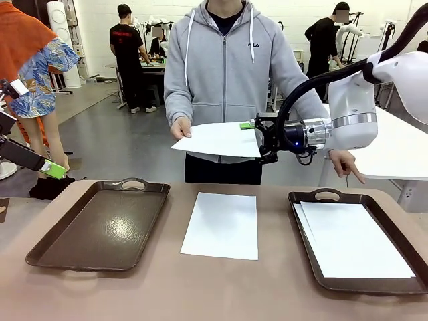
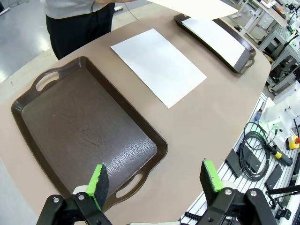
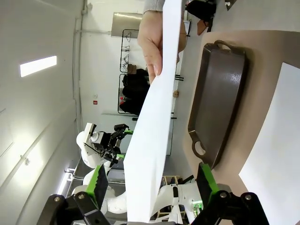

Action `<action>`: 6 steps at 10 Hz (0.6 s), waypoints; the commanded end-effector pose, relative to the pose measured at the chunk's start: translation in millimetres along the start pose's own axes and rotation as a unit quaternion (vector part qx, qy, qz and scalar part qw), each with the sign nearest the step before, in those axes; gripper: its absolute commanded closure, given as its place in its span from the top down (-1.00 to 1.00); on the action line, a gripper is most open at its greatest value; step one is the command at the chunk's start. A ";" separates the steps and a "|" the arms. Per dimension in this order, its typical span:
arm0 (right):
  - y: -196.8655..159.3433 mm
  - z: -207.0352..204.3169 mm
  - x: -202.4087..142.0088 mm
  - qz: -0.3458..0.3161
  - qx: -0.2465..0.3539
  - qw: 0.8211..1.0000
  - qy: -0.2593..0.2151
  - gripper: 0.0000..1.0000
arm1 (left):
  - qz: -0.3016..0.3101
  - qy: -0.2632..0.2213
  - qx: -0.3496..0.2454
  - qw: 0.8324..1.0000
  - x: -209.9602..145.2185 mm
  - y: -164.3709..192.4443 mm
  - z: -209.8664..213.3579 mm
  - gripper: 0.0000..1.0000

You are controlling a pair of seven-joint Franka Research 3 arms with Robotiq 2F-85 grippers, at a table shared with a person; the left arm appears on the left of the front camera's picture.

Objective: Sort the A4 documents.
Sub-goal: Receive the A4 Paper.

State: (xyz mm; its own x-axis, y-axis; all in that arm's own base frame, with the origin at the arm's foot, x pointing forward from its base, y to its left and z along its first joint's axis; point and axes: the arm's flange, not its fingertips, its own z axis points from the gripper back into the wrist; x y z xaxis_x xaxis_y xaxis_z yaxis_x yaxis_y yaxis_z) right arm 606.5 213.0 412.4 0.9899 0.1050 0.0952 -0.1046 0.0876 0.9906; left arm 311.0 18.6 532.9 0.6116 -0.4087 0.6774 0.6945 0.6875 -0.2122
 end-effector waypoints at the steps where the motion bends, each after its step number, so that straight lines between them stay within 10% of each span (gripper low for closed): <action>1: -1.2 -2.6 5.7 -0.001 0.002 1.000 -0.008 0.65 | -0.005 -0.005 -0.008 1.000 -1.1 2.1 0.2 1.00; 6: -5.8 1.9 5.1 -0.002 0.000 1.000 -0.013 -0.09 | -0.005 -0.005 -0.008 1.000 -1.1 2.1 0.2 1.00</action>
State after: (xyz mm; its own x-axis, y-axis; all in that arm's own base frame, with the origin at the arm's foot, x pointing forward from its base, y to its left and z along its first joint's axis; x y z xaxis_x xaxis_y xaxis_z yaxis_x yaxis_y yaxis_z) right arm 608.5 209.5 410.1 0.9911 0.0945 0.0936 -0.1024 0.0935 0.9903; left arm 311.0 18.6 532.9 0.6117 -0.4088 0.6774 0.6945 0.6875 -0.2122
